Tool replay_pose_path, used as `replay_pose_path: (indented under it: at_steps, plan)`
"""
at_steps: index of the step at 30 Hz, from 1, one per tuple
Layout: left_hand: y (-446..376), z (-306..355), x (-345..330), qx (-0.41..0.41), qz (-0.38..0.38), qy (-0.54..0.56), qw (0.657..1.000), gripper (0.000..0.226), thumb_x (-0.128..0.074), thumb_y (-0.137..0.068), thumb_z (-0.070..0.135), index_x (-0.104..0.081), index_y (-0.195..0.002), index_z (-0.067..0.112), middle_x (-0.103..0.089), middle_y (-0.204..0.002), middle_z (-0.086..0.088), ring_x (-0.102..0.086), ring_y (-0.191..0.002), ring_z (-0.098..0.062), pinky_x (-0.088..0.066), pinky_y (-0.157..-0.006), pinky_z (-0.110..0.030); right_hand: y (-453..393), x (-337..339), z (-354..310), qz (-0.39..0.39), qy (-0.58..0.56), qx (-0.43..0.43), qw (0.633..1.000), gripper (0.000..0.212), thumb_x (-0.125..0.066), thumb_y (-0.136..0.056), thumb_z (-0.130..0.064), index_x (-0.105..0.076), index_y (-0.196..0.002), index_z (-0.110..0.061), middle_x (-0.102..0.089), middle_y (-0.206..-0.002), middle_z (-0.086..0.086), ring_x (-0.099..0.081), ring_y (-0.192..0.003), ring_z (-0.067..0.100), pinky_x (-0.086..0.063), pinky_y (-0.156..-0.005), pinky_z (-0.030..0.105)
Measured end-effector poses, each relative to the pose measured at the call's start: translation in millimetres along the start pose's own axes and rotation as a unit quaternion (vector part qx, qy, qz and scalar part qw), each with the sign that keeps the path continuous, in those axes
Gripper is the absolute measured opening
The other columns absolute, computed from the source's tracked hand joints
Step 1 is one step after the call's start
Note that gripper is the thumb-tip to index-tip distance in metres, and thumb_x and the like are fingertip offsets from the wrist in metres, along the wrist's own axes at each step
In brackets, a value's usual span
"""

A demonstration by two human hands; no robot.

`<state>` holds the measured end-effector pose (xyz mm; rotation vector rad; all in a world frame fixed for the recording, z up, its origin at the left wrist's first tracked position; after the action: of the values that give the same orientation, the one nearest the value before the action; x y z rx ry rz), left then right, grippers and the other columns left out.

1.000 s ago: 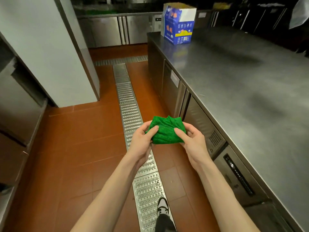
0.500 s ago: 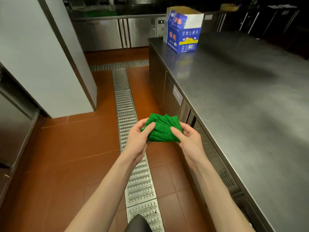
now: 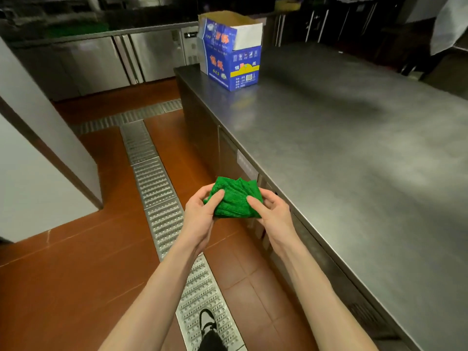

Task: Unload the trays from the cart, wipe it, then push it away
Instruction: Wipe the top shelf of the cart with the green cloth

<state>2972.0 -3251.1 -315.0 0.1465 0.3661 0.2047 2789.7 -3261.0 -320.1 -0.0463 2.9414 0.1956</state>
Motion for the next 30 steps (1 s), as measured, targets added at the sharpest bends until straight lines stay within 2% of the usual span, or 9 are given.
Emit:
replay_pose_path:
  at_steps: [3, 6, 8, 14, 20, 24, 27, 30]
  plan:
    - [-48, 9, 2, 0.008, -0.027, -0.01, 1.0, 0.022, -0.065, -0.102, 0.005, -0.071, -0.123, 0.004, -0.079, -0.11, -0.015, -0.076, -0.101, -0.027, -0.064, -0.087, -0.04, -38, -11, 0, 0.034, 0.001, 0.003, 0.999, 0.029, -0.075, -0.095, -0.018, -0.071, -0.124, -0.019, -0.079, -0.116, 0.001, -0.075, -0.111, 0.021, -0.06, -0.096, 0.042]
    - [-92, 13, 1, 0.025, -0.042, -0.015, 0.999, 0.02, -0.066, -0.101, 0.005, -0.072, -0.12, 0.006, -0.078, -0.109, -0.017, -0.074, -0.101, -0.03, -0.06, -0.094, -0.052, -71, -18, 2, 0.062, 0.013, 0.01, 0.998, 0.029, -0.076, -0.093, -0.025, -0.072, -0.121, -0.024, -0.079, -0.116, -0.004, -0.074, -0.11, 0.016, -0.061, -0.093, 0.035]
    - [-118, 16, -2, 0.036, -0.052, -0.021, 0.998, 0.019, -0.066, -0.101, 0.005, -0.072, -0.12, 0.006, -0.077, -0.11, -0.019, -0.073, -0.101, -0.032, -0.057, -0.095, -0.055, -91, -20, 4, 0.074, 0.011, 0.005, 0.997, 0.029, -0.077, -0.092, -0.026, -0.073, -0.12, -0.024, -0.078, -0.118, -0.004, -0.074, -0.112, 0.016, -0.06, -0.095, 0.037]
    - [-186, 7, -19, 0.058, -0.085, -0.03, 0.994, 0.021, -0.065, -0.102, 0.005, -0.071, -0.122, 0.004, -0.079, -0.109, -0.018, -0.076, -0.1, -0.031, -0.062, -0.09, -0.049, -144, -13, 6, 0.107, 0.006, 0.007, 0.994, 0.032, -0.078, -0.091, -0.007, -0.071, -0.119, -0.021, -0.078, -0.116, -0.006, -0.074, -0.109, 0.013, -0.059, -0.093, 0.028]
    - [-242, -29, -62, 0.133, -0.122, -0.013, 0.984, 0.019, -0.062, -0.103, 0.002, -0.071, -0.119, 0.005, -0.08, -0.105, -0.014, -0.078, -0.094, -0.024, -0.064, -0.075, -0.035, -185, 24, 14, 0.171, 0.0, -0.005, 0.985, 0.025, -0.075, -0.094, -0.008, -0.072, -0.116, -0.019, -0.079, -0.112, -0.006, -0.075, -0.106, 0.014, -0.06, -0.089, 0.026]
    - [-286, -51, -99, 0.197, -0.122, 0.028, 0.972, 0.028, -0.054, -0.101, -0.006, -0.064, -0.127, -0.009, -0.071, -0.12, -0.029, -0.07, -0.106, -0.037, -0.06, -0.086, -0.043, -224, 55, 18, 0.224, -0.012, -0.028, 0.974, 0.028, -0.072, -0.096, -0.008, -0.067, -0.12, -0.022, -0.079, -0.111, -0.005, -0.076, -0.1, 0.01, -0.059, -0.081, 0.022]
    - [-319, -62, -123, 0.237, -0.129, 0.055, 0.961, 0.035, -0.037, -0.094, -0.007, -0.07, -0.108, -0.006, -0.07, -0.109, -0.024, -0.067, -0.095, -0.034, -0.055, -0.079, -0.039, -259, 74, 20, 0.247, -0.002, -0.044, 0.968, 0.029, -0.07, -0.097, -0.005, -0.065, -0.122, -0.019, -0.076, -0.115, -0.004, -0.077, -0.091, 0.005, -0.057, -0.072, 0.016]
    - [-349, -66, -136, 0.26, -0.117, 0.063, 0.957, 0.046, -0.029, -0.091, -0.005, -0.067, -0.116, -0.007, -0.071, -0.116, -0.024, -0.071, -0.1, -0.032, -0.06, -0.088, -0.039, -298, 84, 21, 0.244, 0.021, -0.049, 0.968, 0.03, -0.069, -0.097, -0.005, -0.064, -0.125, -0.013, -0.074, -0.115, -0.001, -0.075, -0.086, 0.001, -0.057, -0.071, 0.017]
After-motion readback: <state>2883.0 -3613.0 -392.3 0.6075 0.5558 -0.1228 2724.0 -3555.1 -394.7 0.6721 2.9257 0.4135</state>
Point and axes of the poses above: each hand's wrist, its own y-axis away from the middle knuckle, its own x-axis out of the back of the hand, z = x × y, the point moved 5 cm from there along -y, towards the middle knuckle
